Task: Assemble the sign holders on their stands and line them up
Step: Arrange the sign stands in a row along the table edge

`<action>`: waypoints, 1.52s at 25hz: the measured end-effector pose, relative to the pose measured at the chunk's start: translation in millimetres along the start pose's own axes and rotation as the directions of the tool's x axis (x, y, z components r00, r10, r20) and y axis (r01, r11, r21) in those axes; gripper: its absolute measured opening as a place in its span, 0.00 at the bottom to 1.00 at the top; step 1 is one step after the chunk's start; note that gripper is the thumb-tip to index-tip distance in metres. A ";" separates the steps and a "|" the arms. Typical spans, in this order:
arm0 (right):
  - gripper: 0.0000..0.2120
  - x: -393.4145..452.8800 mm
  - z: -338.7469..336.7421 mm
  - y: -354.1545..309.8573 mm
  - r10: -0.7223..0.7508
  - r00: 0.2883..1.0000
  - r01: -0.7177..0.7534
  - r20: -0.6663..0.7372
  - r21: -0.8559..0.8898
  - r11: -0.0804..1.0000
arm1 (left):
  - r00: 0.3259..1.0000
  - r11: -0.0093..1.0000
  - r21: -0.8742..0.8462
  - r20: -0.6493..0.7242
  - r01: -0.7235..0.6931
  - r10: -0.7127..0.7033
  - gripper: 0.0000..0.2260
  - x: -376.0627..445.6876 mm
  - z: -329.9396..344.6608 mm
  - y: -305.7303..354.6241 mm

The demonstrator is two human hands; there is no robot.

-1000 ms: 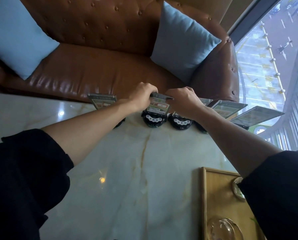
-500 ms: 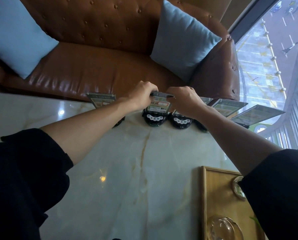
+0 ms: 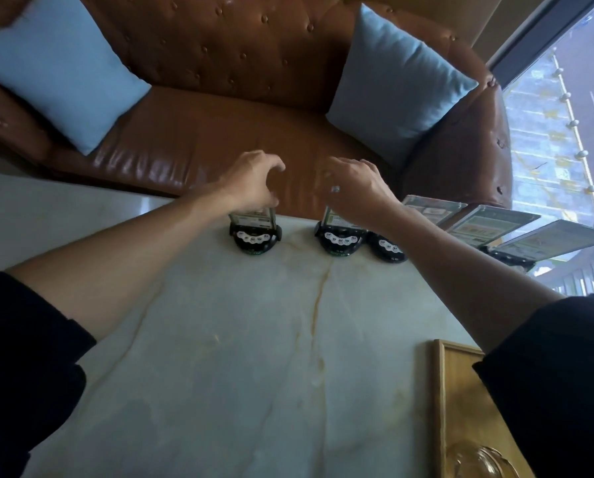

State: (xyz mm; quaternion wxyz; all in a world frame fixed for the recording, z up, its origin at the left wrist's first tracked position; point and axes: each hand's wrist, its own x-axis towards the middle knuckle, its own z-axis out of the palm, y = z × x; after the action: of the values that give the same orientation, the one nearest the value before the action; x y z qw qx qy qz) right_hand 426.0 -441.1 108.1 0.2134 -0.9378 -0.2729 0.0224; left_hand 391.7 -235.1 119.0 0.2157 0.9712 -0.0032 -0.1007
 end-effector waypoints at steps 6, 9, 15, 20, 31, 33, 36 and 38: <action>0.03 31.1 49.2 -53.9 -0.066 0.968 0.094 0.242 -0.106 0.990 | 0.999 0.998 0.044 0.002 0.049 -0.049 0.11 -29.9 -8.3 -58.0; 0.05 34.0 53.4 -63.2 -0.041 0.975 0.060 0.220 -0.080 0.995 | 0.998 1.000 -0.003 -0.063 0.025 -0.025 0.04 -32.8 -6.1 -65.9; 0.08 31.8 30.7 -48.0 0.050 0.984 -0.030 0.170 -0.117 0.993 | 0.992 0.998 -0.060 -0.119 -0.034 0.027 0.01 -18.1 -2.3 -48.4; 0.07 26.6 17.9 -37.6 0.059 0.989 -0.042 0.134 -0.123 0.991 | 0.994 0.995 -0.074 -0.090 -0.072 0.065 0.02 -2.1 3.9 -38.9; 0.06 16.5 17.1 -19.9 0.083 0.989 -0.069 0.119 -0.118 0.991 | 0.992 0.990 -0.077 -0.051 -0.121 0.117 0.05 9.7 11.8 -24.0; 0.06 15.9 16.3 -17.6 0.086 0.991 -0.075 0.106 -0.102 0.992 | 0.991 0.988 -0.079 -0.050 -0.131 0.127 0.05 9.6 13.5 -23.5; 0.06 15.1 14.5 -17.0 0.074 0.992 -0.065 0.107 -0.090 0.994 | 0.990 0.987 -0.093 -0.055 -0.134 0.129 0.05 8.2 15.3 -24.6; 0.07 14.5 13.6 -17.8 0.074 0.990 -0.063 0.119 -0.095 0.994 | 0.990 0.985 -0.102 -0.057 -0.138 0.132 0.05 7.2 15.9 -24.3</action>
State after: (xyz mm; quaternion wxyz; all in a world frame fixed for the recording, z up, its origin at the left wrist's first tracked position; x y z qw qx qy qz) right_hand 427.2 -414.6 104.2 0.1527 -0.9522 -0.2537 0.0748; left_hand 394.8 -220.0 93.3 0.2729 0.9583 -0.0583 -0.0614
